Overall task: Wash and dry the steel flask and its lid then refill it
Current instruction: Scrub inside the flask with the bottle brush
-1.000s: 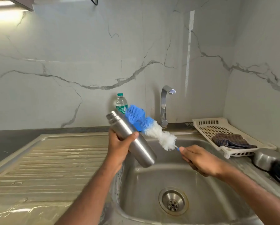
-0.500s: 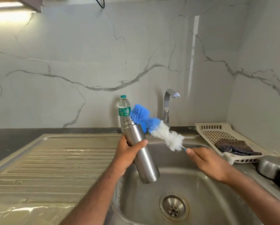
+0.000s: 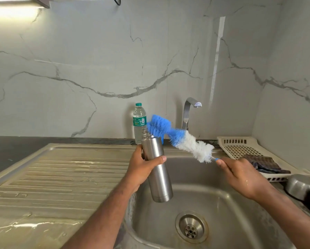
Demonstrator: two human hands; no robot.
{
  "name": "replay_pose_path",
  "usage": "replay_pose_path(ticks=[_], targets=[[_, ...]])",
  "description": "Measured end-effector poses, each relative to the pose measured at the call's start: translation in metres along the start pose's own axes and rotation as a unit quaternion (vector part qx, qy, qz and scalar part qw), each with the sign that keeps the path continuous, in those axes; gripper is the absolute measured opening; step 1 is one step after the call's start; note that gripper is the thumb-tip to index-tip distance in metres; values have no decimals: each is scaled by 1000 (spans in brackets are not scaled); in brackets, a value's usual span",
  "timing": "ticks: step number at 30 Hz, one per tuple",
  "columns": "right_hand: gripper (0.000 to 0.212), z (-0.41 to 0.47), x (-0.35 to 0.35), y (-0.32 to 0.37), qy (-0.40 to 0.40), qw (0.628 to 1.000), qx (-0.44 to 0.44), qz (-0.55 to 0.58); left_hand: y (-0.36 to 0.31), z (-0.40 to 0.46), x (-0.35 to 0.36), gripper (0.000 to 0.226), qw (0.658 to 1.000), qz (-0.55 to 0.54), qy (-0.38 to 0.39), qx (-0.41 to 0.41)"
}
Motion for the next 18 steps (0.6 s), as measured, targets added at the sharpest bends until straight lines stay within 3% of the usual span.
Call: replay_pose_path(ticks=[3, 7, 13, 18], targets=[[55, 1, 7, -9, 33, 999, 30, 15, -7, 1, -7, 54, 998, -53, -41, -4], [58, -5, 30, -25, 146, 983, 96, -61, -15, 5, -21, 50, 984, -152, -95, -9], [50, -13, 24, -32, 232, 948, 158, 152, -13, 12, -45, 60, 946, -262, -189, -9], [49, -16, 30, -47, 270, 911, 228, 213, 5, 11, -73, 62, 902, -308, -300, -41]])
Point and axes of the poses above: each hand's wrist, its own z-axis towards the middle knuckle, its own x-axis out of the palm, y = z × x, the point moved 7 cm from there along z, towards the middle knuckle, and after that the axes turned 14 degrees about x, right-handed, at the moved point
